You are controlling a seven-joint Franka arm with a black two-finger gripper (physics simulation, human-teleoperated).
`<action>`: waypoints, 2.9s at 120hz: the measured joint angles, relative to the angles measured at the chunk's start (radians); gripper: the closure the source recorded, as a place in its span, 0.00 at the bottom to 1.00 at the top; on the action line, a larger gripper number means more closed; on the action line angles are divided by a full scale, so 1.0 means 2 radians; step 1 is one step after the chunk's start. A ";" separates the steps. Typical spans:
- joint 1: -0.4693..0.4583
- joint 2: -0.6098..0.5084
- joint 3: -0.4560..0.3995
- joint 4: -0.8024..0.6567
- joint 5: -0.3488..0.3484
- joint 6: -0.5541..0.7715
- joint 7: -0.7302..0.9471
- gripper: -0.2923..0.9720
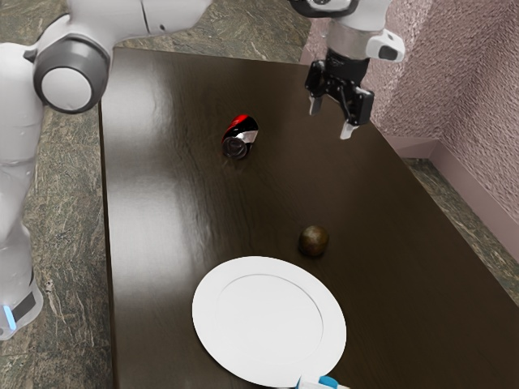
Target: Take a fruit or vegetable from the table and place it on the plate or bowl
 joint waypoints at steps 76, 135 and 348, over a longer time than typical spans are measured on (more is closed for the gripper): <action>0.035 0.011 0.001 -0.099 -0.025 0.055 -0.277 0.23; 0.018 -0.068 -0.045 -0.324 -0.002 0.258 -0.345 0.23; 0.023 -0.013 -0.047 -0.340 0.006 0.356 -0.276 0.23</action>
